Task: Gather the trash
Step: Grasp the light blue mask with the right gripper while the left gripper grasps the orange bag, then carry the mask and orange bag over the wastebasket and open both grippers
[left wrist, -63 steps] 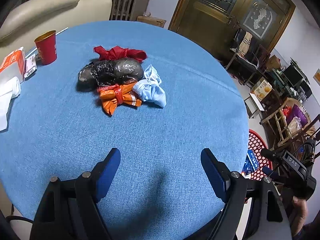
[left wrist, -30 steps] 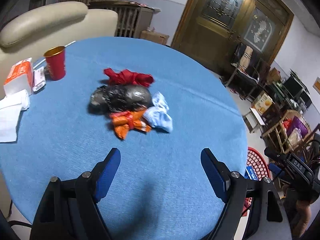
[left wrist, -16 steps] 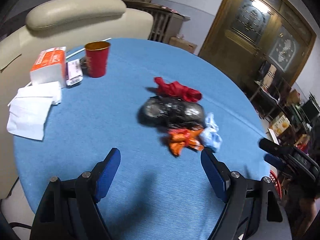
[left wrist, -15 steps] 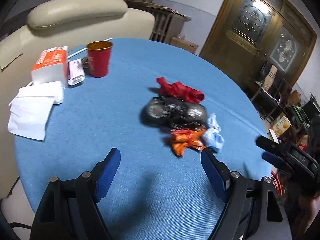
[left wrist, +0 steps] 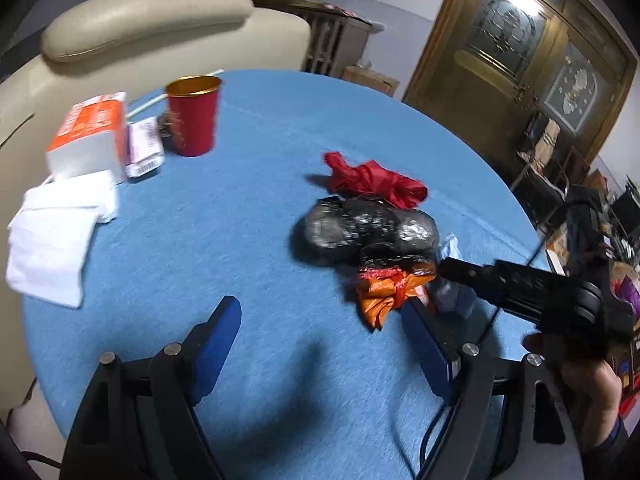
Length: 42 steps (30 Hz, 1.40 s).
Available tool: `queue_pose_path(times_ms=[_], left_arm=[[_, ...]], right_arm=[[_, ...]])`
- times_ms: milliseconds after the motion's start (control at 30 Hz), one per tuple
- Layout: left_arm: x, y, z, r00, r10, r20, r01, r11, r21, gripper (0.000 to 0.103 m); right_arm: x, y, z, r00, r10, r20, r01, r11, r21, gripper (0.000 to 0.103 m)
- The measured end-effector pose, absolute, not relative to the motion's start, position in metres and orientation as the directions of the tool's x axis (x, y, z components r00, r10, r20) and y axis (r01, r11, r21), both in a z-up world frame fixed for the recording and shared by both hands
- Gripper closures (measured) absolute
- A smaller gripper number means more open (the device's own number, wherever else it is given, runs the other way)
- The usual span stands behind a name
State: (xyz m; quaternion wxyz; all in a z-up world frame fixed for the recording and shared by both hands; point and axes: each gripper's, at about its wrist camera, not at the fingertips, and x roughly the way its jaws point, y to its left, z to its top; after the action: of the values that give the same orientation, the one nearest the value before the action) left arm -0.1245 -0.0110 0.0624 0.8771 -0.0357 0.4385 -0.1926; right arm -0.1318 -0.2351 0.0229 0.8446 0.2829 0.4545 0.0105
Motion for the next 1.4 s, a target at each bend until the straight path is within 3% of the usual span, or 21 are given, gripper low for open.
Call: queue_pose_path(times_ms=[267, 433, 467, 500, 600, 933, 1400], left_arm=[[-0.105, -0.082, 0.046, 0.459, -0.414, -0.786, 0.431, 0.877, -0.211, 0.020], [-0.092, -0.108, 0.027, 0.444, -0.345, -0.827, 0.405, 0.900, -0.158, 0.020], [-0.092, -0.108, 0.026, 0.445, -0.335, -0.830, 0.398, 0.905, -0.152, 0.024], [-0.092, -0.108, 0.025, 0.448, -0.325, -0.833, 0.389, 0.910, -0.145, 0.035], [-0.098, -0.107, 0.030, 0.446, -0.309, -0.840, 0.394, 0.911, -0.126, 0.035], [-0.136, -0.099, 0.068, 0.525, -0.306, -0.794, 0.411, 0.908, -0.078, 0.035], [-0.197, -0.151, 0.100, 0.535, -0.387, -0.751, 0.542, 0.839, -0.047, 0.035]], right_arm=[[-0.184, -0.284, 0.035, 0.648, 0.221, -0.729, 0.311, 0.797, 0.518, 0.071], [-0.207, -0.304, 0.038, 0.662, 0.212, -0.719, 0.336, 0.774, 0.538, 0.071], [-0.210, -0.304, 0.038, 0.663, 0.212, -0.718, 0.335, 0.773, 0.538, 0.071], [-0.212, -0.304, 0.038, 0.664, 0.214, -0.717, 0.333, 0.773, 0.539, 0.071], [-0.220, -0.303, 0.037, 0.670, 0.220, -0.709, 0.324, 0.773, 0.546, 0.071], [-0.252, -0.295, 0.042, 0.693, 0.222, -0.686, 0.310, 0.767, 0.562, 0.071], [-0.344, -0.348, 0.057, 0.759, 0.094, -0.645, 0.408, 0.702, 0.583, 0.071]])
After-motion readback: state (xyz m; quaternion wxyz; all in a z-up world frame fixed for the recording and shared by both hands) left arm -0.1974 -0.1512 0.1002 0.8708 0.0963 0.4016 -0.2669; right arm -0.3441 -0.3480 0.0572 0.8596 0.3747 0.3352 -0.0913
